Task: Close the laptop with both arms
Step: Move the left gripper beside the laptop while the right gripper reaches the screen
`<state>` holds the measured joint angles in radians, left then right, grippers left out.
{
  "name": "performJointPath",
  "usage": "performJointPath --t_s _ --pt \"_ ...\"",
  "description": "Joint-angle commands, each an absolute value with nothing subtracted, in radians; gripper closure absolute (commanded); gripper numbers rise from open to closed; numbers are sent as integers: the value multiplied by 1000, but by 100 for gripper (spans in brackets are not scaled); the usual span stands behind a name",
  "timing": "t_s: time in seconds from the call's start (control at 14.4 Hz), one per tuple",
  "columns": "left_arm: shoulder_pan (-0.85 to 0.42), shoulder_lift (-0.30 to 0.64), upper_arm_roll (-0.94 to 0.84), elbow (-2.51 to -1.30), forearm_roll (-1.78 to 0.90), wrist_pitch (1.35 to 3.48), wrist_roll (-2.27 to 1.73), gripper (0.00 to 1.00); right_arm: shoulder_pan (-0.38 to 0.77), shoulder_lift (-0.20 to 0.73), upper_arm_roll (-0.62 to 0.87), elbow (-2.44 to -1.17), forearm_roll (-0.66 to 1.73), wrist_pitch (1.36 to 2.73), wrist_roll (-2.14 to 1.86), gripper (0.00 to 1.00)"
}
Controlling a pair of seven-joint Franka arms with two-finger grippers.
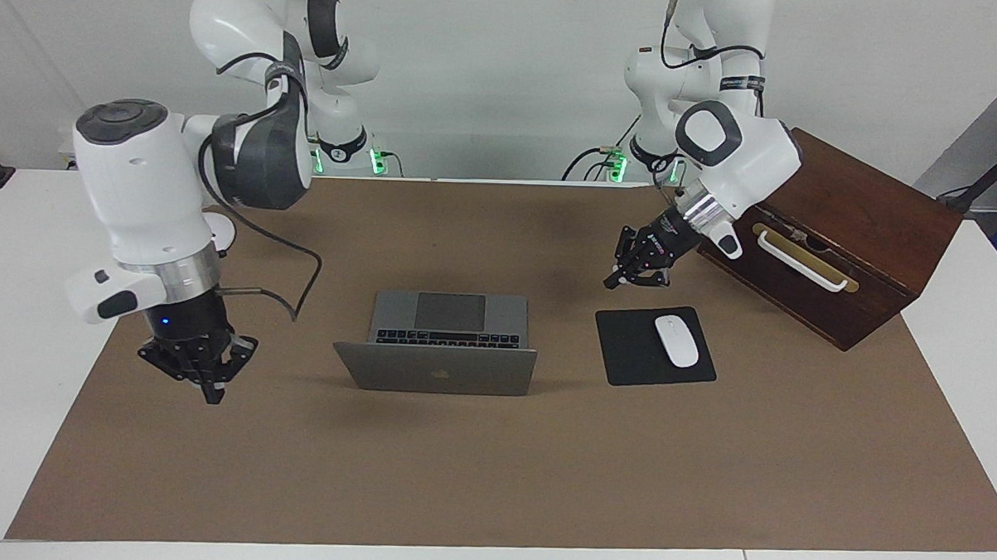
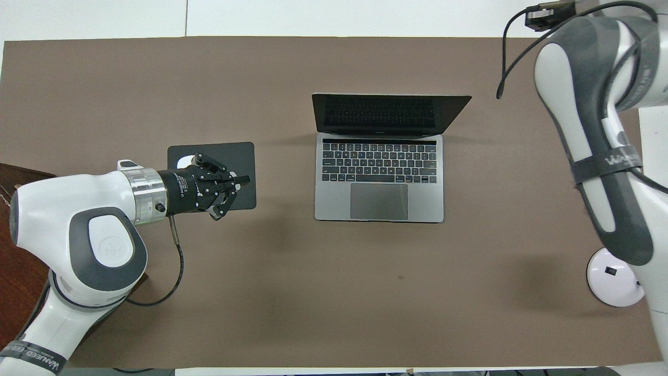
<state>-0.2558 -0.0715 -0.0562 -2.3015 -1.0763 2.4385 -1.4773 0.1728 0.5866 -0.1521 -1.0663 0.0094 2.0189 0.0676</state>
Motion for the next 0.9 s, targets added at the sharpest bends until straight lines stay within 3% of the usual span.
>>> performJointPath --t_s 0.0,0.35,0.83 --pt "-372 -45 -46 -2358 -1291 2600 -1499 100 242 653 -187 -999 11 2052 127 100" --pt "-526 95 -46 -2313 -1598 2732 -1448 100 434 664 -340 -999 87 2037 189 100" --pt "-639 159 -46 -2292 -1821 2802 -1330 100 641 683 -573 -1005 270 2029 253 100"
